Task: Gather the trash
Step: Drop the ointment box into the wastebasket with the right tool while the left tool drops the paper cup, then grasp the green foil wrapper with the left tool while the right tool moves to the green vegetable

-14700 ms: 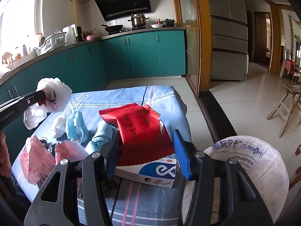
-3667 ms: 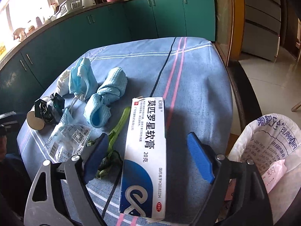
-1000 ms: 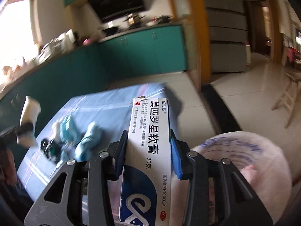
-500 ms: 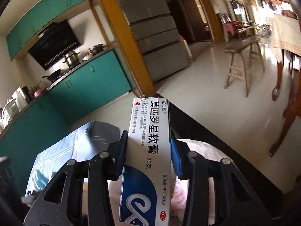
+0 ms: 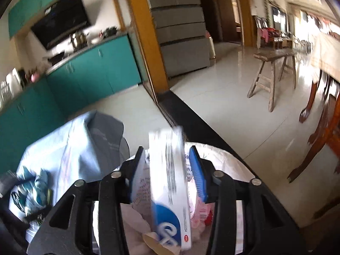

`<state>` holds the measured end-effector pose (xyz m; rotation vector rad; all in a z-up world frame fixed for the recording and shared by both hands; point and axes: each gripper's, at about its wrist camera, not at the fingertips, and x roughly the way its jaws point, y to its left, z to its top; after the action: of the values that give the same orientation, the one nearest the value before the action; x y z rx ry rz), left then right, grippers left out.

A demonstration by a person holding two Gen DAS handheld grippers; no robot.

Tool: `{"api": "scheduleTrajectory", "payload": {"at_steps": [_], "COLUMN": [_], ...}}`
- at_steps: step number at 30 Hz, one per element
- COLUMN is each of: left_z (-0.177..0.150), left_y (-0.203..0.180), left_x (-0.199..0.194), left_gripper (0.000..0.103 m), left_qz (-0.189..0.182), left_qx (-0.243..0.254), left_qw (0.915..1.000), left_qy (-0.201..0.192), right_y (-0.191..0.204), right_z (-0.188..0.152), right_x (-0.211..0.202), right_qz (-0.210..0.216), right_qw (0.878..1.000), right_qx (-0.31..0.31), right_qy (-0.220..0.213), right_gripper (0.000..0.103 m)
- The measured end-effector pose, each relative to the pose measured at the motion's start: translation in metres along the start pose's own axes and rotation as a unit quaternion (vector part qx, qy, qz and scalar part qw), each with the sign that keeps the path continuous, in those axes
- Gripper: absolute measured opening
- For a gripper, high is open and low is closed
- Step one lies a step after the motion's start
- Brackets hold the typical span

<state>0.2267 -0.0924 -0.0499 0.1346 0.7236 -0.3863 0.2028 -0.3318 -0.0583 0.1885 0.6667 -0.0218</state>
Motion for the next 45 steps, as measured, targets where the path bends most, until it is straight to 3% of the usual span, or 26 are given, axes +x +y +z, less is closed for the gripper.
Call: {"api": "scheduleTrajectory", "payload": {"at_steps": [2, 4, 7, 9, 12, 16, 20, 22, 23, 27, 29, 36, 38, 41, 43, 45], "left_z": [-0.004, -0.009, -0.022, -0.031, -0.049, -0.069, -0.094, -0.105, -0.108, -0.118, -0.119, -0.118, -0.117, -0.117, -0.116, -0.117], "left_y": [0.033, 0.068, 0.121, 0.149, 0.187, 0.223, 0.244, 0.253, 0.254, 0.253, 0.248, 0.222, 0.215, 0.204, 0.197, 0.193], "left_x": [-0.022, -0.036, -0.054, -0.064, -0.079, -0.096, -0.107, -0.109, -0.107, -0.103, -0.100, -0.078, -0.073, -0.065, -0.060, -0.058], "left_gripper": [0.095, 0.096, 0.096, 0.096, 0.096, 0.096, 0.097, 0.097, 0.097, 0.097, 0.097, 0.097, 0.097, 0.097, 0.097, 0.097], "left_qz": [0.053, 0.078, 0.104, 0.124, 0.145, 0.174, 0.186, 0.172, 0.164, 0.127, 0.116, 0.122, 0.126, 0.134, 0.141, 0.148], "left_qx": [-0.013, -0.045, -0.117, -0.158, -0.207, -0.240, -0.273, -0.292, -0.300, -0.310, -0.305, -0.248, -0.230, -0.201, -0.184, -0.172], "left_qw": [0.9980, 0.9949, 0.9862, 0.9782, 0.9664, 0.9545, 0.9439, 0.9408, 0.9399, 0.9417, 0.9443, 0.9580, 0.9612, 0.9652, 0.9668, 0.9673], "left_qy": [-0.032, -0.045, -0.053, -0.053, -0.047, -0.035, -0.015, 0.000, 0.007, 0.030, 0.040, 0.077, 0.086, 0.099, 0.107, 0.113], "right_y": [0.007, 0.019, 0.050, 0.082, 0.141, 0.204, 0.228, 0.235, 0.237, 0.238, 0.236, 0.203, 0.196, 0.194, 0.197, 0.199], "right_z": [-0.002, -0.004, -0.011, -0.021, -0.045, -0.081, -0.100, -0.104, -0.106, -0.105, -0.100, -0.076, -0.072, -0.072, -0.073, -0.076], "right_x": [0.001, 0.000, 0.007, 0.016, 0.021, 0.021, 0.023, 0.027, 0.030, 0.028, 0.031, 0.028, 0.032, 0.036, 0.035, 0.031], "right_qz": [0.004, 0.022, 0.107, 0.174, 0.230, 0.249, 0.253, 0.252, 0.255, 0.260, 0.258, 0.230, 0.230, 0.245, 0.245, 0.246], "right_qw": [1.000, 1.000, 0.993, 0.982, 0.960, 0.933, 0.920, 0.917, 0.915, 0.916, 0.920, 0.949, 0.950, 0.945, 0.944, 0.944], "right_qx": [-0.009, -0.019, -0.034, -0.052, -0.118, -0.217, -0.249, -0.254, -0.253, -0.244, -0.233, -0.174, -0.164, -0.160, -0.167, -0.169], "right_qy": [-0.003, -0.007, 0.019, 0.059, 0.104, 0.145, 0.164, 0.174, 0.182, 0.183, 0.177, 0.130, 0.131, 0.144, 0.144, 0.138], "right_gripper": [0.071, 0.074, 0.075, 0.075, 0.075, 0.075, 0.074, 0.065, 0.055, 0.030, 0.025, 0.024, 0.024, 0.026, 0.035, 0.057]}}
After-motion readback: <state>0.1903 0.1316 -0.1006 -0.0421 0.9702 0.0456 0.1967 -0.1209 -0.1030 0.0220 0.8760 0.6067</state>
